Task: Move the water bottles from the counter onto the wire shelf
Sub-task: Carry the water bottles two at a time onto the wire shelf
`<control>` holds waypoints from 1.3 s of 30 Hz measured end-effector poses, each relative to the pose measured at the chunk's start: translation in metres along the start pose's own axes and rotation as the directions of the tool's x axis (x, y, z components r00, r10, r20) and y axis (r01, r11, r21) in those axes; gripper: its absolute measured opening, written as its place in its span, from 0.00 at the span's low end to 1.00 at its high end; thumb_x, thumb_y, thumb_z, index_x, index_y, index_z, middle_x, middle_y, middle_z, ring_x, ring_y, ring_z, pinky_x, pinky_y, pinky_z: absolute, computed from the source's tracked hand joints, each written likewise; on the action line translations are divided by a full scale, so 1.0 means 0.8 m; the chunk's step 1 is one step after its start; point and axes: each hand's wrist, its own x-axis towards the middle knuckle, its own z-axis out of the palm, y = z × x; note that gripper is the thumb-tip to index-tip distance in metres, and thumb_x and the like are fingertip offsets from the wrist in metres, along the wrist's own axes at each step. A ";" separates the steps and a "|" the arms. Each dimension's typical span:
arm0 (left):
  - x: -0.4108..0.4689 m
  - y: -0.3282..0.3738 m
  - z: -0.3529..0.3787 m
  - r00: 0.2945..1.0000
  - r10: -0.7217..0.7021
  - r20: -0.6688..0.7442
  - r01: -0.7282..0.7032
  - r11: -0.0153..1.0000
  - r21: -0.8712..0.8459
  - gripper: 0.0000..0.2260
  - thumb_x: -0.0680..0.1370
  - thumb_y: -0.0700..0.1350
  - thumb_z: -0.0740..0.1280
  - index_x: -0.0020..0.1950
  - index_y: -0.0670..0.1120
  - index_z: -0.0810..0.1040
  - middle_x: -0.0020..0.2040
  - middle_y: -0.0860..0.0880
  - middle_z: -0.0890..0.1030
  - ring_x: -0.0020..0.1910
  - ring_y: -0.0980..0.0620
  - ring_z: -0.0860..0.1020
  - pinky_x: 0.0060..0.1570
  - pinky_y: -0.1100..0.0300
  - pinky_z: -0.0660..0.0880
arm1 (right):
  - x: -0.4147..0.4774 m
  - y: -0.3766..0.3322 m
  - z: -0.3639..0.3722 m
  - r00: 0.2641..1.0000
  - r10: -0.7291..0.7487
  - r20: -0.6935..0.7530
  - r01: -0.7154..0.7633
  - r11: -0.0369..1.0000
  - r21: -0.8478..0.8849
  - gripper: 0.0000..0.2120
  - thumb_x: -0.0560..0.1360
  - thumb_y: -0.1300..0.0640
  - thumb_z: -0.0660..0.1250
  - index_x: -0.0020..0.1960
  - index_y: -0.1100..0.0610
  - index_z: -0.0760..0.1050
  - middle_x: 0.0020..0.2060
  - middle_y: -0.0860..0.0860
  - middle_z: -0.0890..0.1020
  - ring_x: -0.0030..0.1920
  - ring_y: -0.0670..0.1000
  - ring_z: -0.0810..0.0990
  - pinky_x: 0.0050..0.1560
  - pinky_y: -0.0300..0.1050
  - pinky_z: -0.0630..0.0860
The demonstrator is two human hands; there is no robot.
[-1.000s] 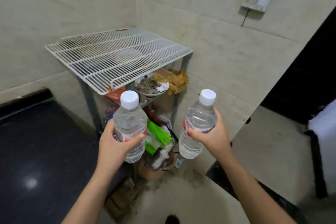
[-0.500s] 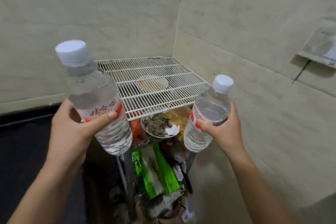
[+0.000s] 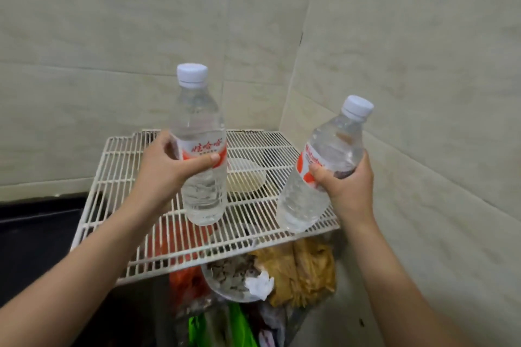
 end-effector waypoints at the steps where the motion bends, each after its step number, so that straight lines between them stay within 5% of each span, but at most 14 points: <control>1: 0.012 -0.003 0.007 1.000 -0.008 0.002 0.008 1.000 0.014 0.28 0.54 0.49 0.76 0.52 0.46 0.75 0.49 0.47 0.82 0.47 0.50 0.81 0.46 0.56 0.76 | 0.013 0.008 0.003 1.000 0.007 0.002 -0.007 1.000 0.000 0.26 0.62 0.66 0.76 0.54 0.54 0.68 0.46 0.43 0.77 0.41 0.31 0.78 0.42 0.26 0.74; 6: 0.067 -0.012 0.039 0.997 -0.071 0.024 0.068 0.993 0.099 0.16 0.64 0.41 0.74 0.48 0.51 0.74 0.47 0.51 0.81 0.44 0.55 0.80 0.39 0.63 0.73 | 0.071 0.037 0.026 0.997 0.068 0.031 -0.067 0.997 -0.027 0.26 0.63 0.65 0.75 0.56 0.56 0.68 0.44 0.42 0.76 0.43 0.38 0.77 0.40 0.26 0.74; 11: 0.115 -0.019 0.061 0.997 -0.083 -0.005 0.082 0.986 0.143 0.16 0.65 0.41 0.75 0.46 0.54 0.72 0.44 0.54 0.79 0.42 0.57 0.78 0.38 0.63 0.72 | 0.129 0.064 0.055 0.987 0.142 0.073 -0.142 0.990 -0.018 0.30 0.63 0.62 0.76 0.60 0.58 0.68 0.50 0.50 0.77 0.50 0.51 0.77 0.50 0.45 0.74; 15: 0.164 -0.031 0.083 0.995 -0.098 -0.021 0.100 0.986 0.131 0.17 0.65 0.41 0.74 0.49 0.51 0.72 0.44 0.53 0.78 0.43 0.54 0.78 0.37 0.63 0.73 | 0.184 0.084 0.076 0.971 0.149 0.184 -0.136 0.987 -0.083 0.30 0.63 0.62 0.76 0.60 0.57 0.67 0.49 0.49 0.77 0.50 0.51 0.77 0.50 0.44 0.72; 20: 0.220 -0.062 0.112 0.990 -0.078 -0.116 0.089 0.992 0.087 0.24 0.64 0.43 0.76 0.57 0.46 0.72 0.50 0.48 0.80 0.48 0.49 0.80 0.50 0.53 0.77 | 0.254 0.102 0.106 0.966 0.127 0.227 -0.096 0.985 -0.143 0.26 0.62 0.61 0.77 0.55 0.54 0.68 0.46 0.49 0.78 0.43 0.47 0.78 0.44 0.40 0.71; 23: 0.249 -0.085 0.130 0.981 -0.067 -0.180 0.073 0.997 0.029 0.25 0.64 0.42 0.77 0.57 0.47 0.72 0.50 0.49 0.80 0.47 0.51 0.80 0.46 0.59 0.76 | 0.286 0.120 0.126 0.970 0.144 0.196 -0.120 0.984 -0.131 0.28 0.62 0.62 0.77 0.58 0.58 0.69 0.48 0.50 0.79 0.44 0.48 0.79 0.46 0.42 0.73; 29: 0.298 -0.118 0.144 0.984 -0.057 -0.168 0.057 0.998 -0.003 0.21 0.65 0.38 0.76 0.49 0.54 0.70 0.45 0.54 0.78 0.44 0.57 0.78 0.42 0.63 0.74 | 0.320 0.162 0.145 0.963 0.211 0.166 -0.178 0.965 -0.191 0.32 0.52 0.44 0.76 0.54 0.48 0.71 0.46 0.47 0.82 0.47 0.50 0.81 0.48 0.51 0.78; 34: 0.321 -0.135 0.152 0.987 -0.080 -0.138 0.080 0.997 -0.009 0.22 0.66 0.38 0.75 0.54 0.51 0.70 0.45 0.55 0.77 0.44 0.58 0.77 0.39 0.67 0.71 | 0.313 0.180 0.146 0.960 0.263 0.093 -0.256 0.963 -0.083 0.24 0.62 0.57 0.76 0.51 0.43 0.68 0.45 0.42 0.78 0.47 0.45 0.79 0.48 0.46 0.75; 39: 0.333 -0.143 0.149 0.991 -0.118 -0.055 0.121 0.992 0.038 0.23 0.67 0.41 0.75 0.57 0.50 0.69 0.48 0.53 0.78 0.46 0.58 0.77 0.40 0.66 0.73 | 0.317 0.187 0.157 0.951 0.278 0.133 -0.256 0.953 -0.162 0.21 0.61 0.57 0.76 0.42 0.41 0.66 0.40 0.39 0.75 0.43 0.45 0.78 0.49 0.47 0.76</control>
